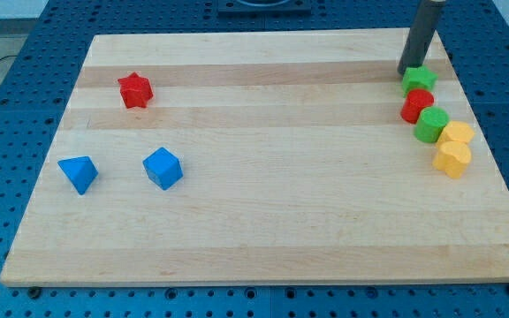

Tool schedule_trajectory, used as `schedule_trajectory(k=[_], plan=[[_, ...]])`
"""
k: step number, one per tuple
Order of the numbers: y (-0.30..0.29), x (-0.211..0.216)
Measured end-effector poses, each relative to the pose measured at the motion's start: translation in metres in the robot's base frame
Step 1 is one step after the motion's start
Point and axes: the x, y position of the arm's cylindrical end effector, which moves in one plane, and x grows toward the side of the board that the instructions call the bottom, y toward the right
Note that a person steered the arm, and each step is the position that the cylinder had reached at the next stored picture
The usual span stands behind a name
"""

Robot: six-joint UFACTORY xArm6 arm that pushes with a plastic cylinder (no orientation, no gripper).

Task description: Place the red star at the top of the green star

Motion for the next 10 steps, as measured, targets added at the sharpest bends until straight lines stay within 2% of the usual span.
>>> schedule_trajectory(k=[2,3,4,6,7,8,9,10], plan=[[-0.009,0.009],[-0.042,-0.005],[-0.126,0.015],[-0.323,0.084],[-0.432,0.082],[-0.483,0.054],[-0.445,0.027],[-0.365,0.026]])
